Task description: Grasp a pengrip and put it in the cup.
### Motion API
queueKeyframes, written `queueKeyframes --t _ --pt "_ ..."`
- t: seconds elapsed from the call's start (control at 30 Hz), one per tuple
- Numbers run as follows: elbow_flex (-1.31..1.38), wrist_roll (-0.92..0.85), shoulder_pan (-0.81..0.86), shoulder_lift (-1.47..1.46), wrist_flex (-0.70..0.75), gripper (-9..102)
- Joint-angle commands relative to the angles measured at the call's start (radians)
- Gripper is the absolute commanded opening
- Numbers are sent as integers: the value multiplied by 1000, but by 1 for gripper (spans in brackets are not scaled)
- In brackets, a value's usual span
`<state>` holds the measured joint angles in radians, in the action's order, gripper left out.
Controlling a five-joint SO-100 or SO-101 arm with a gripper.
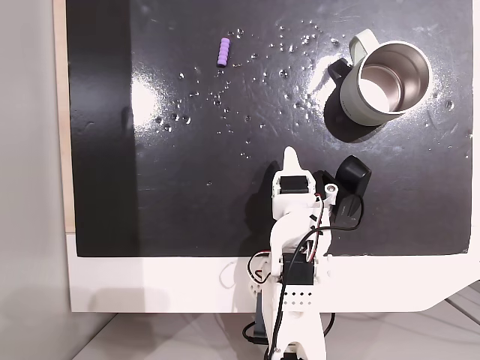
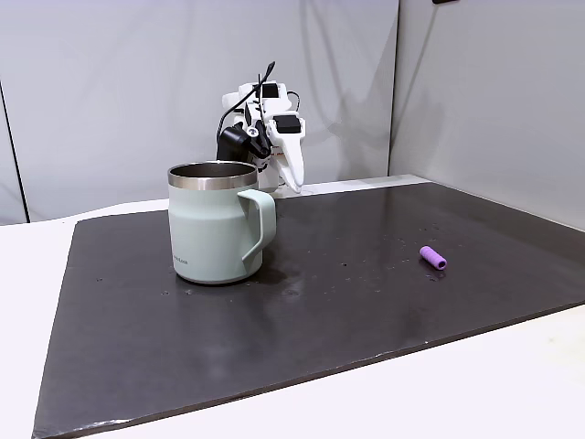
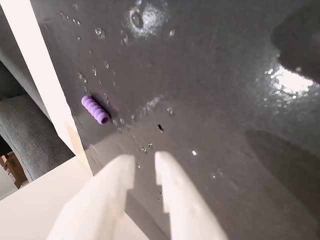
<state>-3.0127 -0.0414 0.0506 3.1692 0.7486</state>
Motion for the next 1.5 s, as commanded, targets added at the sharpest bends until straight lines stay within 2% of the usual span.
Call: queueKeyframes --t 0.0,0.3,0.5,0.83,1.07,1.47 --pt "8 -25 -18 9 -5 0" --pt "11 -26 -17 9 -2 0" --pt "181 -78 -64 -3 95 0" --pt "808 -183 -186 -537 241 0" --pt "1296 -284 -268 -954 411 0" --pt "1956 -492 -336 -1509 695 0"
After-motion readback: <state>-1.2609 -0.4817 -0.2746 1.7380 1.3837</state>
